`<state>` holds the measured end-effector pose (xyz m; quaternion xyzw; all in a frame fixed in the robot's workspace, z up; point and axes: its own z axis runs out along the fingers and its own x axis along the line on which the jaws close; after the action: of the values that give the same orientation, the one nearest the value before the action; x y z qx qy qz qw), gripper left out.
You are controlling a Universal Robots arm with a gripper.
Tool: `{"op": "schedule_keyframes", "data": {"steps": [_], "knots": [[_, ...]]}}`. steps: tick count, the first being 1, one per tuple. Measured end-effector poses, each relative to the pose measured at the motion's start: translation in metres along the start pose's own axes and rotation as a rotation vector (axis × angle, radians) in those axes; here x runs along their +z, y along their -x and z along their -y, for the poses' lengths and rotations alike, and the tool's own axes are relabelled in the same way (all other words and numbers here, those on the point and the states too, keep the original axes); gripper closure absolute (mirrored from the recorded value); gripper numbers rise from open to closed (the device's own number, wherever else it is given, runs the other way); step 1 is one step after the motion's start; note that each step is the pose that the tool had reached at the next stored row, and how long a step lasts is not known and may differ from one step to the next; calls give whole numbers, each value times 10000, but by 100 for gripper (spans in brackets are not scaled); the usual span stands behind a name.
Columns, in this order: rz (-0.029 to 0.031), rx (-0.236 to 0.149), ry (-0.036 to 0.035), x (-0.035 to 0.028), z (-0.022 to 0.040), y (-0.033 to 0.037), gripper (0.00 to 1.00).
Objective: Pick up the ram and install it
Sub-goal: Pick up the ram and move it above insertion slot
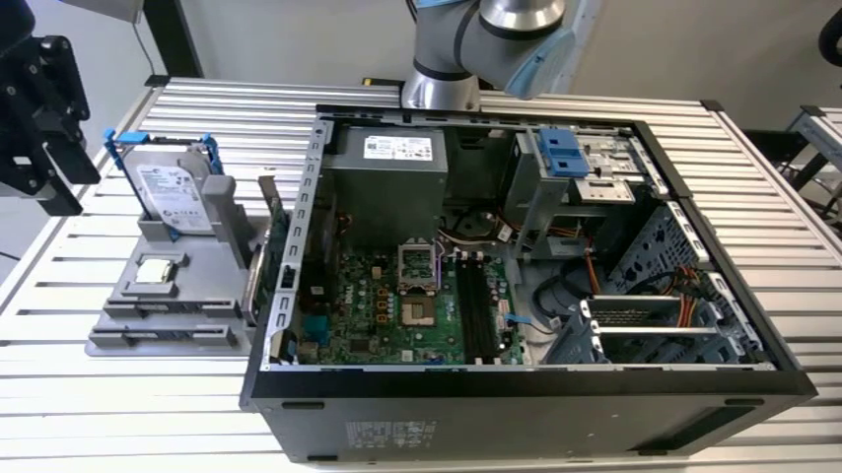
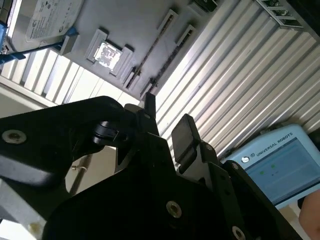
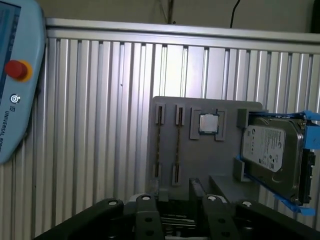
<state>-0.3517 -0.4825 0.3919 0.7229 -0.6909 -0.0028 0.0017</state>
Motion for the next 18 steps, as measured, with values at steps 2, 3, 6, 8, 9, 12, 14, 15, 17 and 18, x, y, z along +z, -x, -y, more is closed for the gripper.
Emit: {"op": "schedule_keyframes", "data": {"steps": [2,3,6,8,9,12,14,15,17,18], "knots": [[0,-21,0,0,0,0,0],[0,-24,0,0,0,0,0],[0,-24,1,2,0,0,0],[-16,-23,10,5,0,3,0],[-16,-23,31,6,0,3,0],[-15,-21,52,10,-1,2,0],[-15,-22,52,14,1,2,0],[-14,-19,51,19,1,2,0],[-15,32,52,32,1,2,0],[-14,68,53,39,1,2,0]]}}
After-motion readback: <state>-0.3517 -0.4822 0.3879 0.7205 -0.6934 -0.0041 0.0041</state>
